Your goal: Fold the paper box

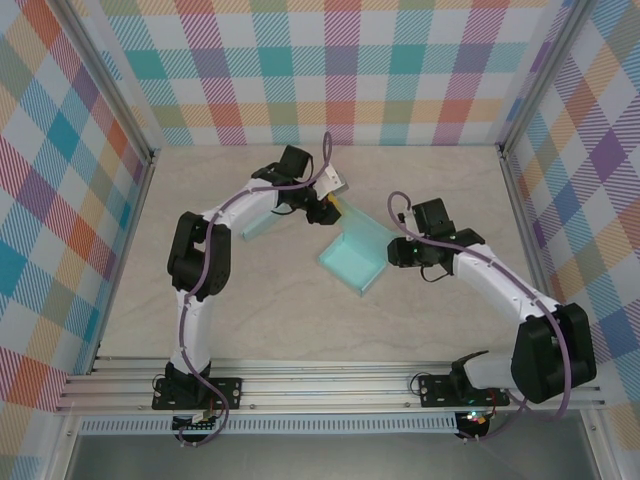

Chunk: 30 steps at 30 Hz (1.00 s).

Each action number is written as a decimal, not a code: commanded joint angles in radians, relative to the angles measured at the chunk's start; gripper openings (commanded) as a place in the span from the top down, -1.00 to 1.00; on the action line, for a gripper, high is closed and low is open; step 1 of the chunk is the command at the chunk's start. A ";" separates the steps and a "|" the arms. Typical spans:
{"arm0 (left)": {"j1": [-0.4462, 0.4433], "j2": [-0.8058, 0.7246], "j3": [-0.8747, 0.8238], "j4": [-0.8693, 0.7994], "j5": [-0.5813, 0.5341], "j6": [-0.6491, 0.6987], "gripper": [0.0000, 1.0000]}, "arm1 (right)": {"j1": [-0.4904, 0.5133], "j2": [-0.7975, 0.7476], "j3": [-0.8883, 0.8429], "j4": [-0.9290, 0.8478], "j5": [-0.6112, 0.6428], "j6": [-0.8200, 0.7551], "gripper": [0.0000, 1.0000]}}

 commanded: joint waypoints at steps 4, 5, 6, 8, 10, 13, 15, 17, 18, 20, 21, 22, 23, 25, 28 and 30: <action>-0.018 -0.013 -0.023 0.047 0.018 -0.070 0.67 | 0.025 0.041 0.052 0.030 0.055 -0.015 0.75; -0.021 -0.025 -0.042 0.074 -0.001 -0.091 0.75 | 0.029 0.046 0.056 0.028 0.069 -0.014 0.79; -0.023 -0.037 -0.061 0.101 -0.021 -0.116 0.83 | 0.032 0.050 0.059 0.028 0.086 -0.010 0.82; -0.031 -0.064 -0.103 0.148 -0.058 -0.147 0.89 | 0.039 0.059 0.067 0.029 0.114 -0.005 0.85; -0.041 -0.094 -0.147 0.193 -0.094 -0.170 0.91 | 0.050 0.070 0.075 0.038 0.148 -0.005 0.88; -0.057 -0.137 -0.207 0.273 -0.166 -0.209 0.98 | 0.067 0.090 0.095 0.060 0.196 -0.013 0.91; -0.062 -0.163 -0.245 0.316 -0.207 -0.244 0.99 | 0.078 0.105 0.110 0.080 0.232 -0.033 0.96; -0.062 -0.186 -0.278 0.353 -0.223 -0.271 0.93 | 0.090 0.115 0.117 0.107 0.246 -0.074 0.99; -0.062 -0.200 -0.293 0.373 -0.234 -0.285 0.91 | 0.095 0.115 0.116 0.126 0.244 -0.098 1.00; -0.062 -0.217 -0.310 0.388 -0.246 -0.290 0.85 | 0.100 0.110 0.107 0.168 0.205 -0.157 1.00; -0.062 -0.223 -0.315 0.392 -0.259 -0.290 0.80 | 0.103 0.104 0.098 0.191 0.182 -0.191 1.00; -0.062 -0.226 -0.316 0.394 -0.275 -0.288 0.76 | 0.106 0.101 0.093 0.206 0.169 -0.215 1.00; -0.061 -0.228 -0.320 0.400 -0.294 -0.287 0.68 | 0.108 0.097 0.090 0.216 0.154 -0.242 1.00; -0.058 -0.232 -0.323 0.410 -0.329 -0.283 0.57 | 0.108 0.094 0.088 0.227 0.139 -0.282 1.00; -0.050 -0.226 -0.316 0.407 -0.356 -0.267 0.42 | 0.108 0.097 0.092 0.225 0.108 -0.339 1.00; -0.041 -0.216 -0.301 0.401 -0.349 -0.261 0.41 | 0.109 0.104 0.098 0.220 0.091 -0.354 1.00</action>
